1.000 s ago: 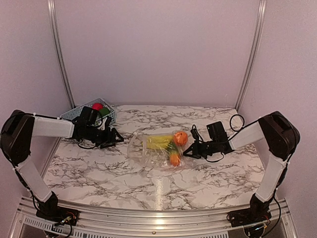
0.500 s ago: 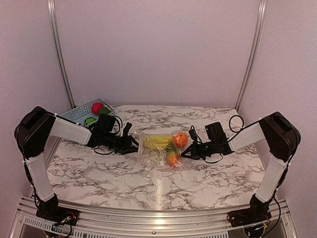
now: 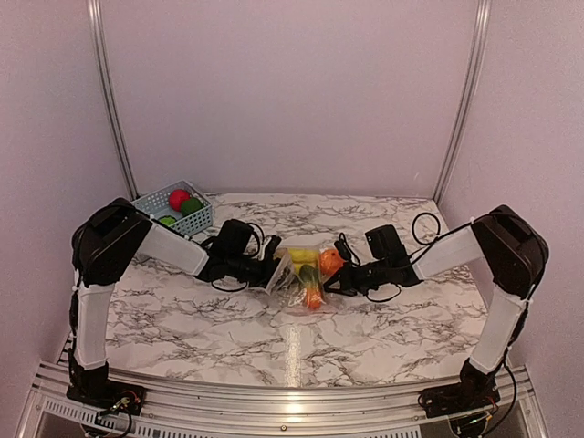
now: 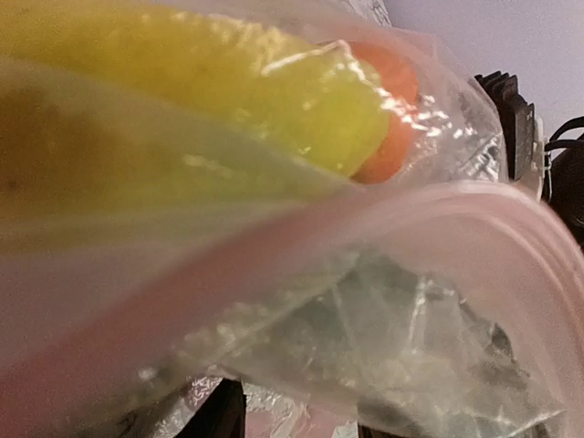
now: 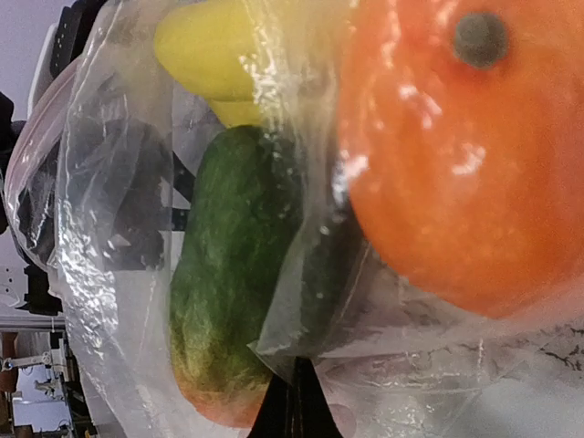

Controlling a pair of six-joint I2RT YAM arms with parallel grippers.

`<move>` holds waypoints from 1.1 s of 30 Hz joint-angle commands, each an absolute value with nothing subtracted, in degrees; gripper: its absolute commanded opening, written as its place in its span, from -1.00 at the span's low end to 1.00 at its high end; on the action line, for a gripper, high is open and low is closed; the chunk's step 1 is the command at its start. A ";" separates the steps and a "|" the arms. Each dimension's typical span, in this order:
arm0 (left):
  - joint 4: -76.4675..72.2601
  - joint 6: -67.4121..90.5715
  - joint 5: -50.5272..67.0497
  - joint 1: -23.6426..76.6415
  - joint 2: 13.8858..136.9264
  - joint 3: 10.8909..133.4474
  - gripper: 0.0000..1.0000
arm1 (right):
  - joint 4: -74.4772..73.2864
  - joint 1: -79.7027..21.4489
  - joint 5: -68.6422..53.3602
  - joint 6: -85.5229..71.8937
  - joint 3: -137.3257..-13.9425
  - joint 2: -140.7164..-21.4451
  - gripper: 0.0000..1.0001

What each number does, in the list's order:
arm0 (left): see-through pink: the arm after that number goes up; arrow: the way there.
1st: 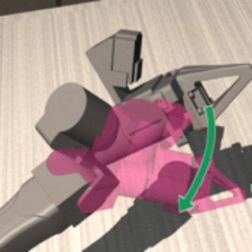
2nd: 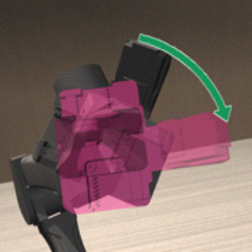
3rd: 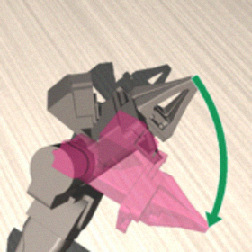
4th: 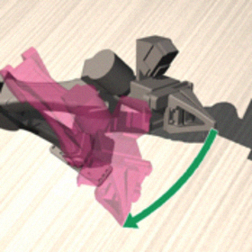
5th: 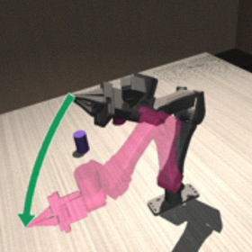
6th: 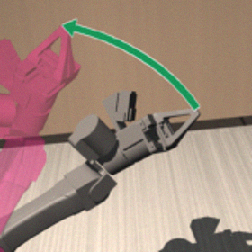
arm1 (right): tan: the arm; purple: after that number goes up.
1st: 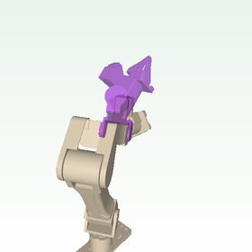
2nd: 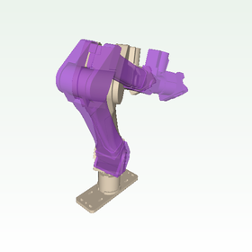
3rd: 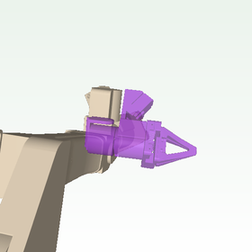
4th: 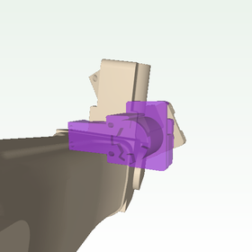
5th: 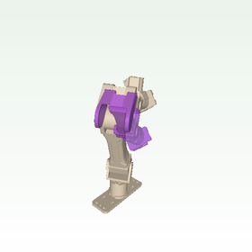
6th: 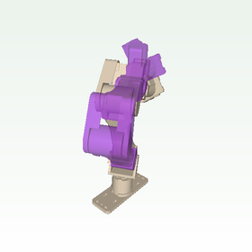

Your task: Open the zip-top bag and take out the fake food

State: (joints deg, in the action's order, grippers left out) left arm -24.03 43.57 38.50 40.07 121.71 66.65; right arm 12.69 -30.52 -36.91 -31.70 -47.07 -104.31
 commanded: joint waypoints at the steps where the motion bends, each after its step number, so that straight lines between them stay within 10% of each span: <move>1: -25.43 44.28 39.53 42.57 124.72 69.91 -0.05 | 12.74 -32.21 -36.30 -32.07 -50.62 -106.08 -1.00; 12: -22.87 42.05 39.76 44.36 124.16 71.17 0.63 | 15.06 -35.68 -38.76 -33.14 -54.02 -108.45 -1.00; 33: -18.76 38.00 32.97 35.88 108.36 55.80 -0.14 | 15.04 -29.86 -32.38 -34.10 -39.51 -97.96 -1.00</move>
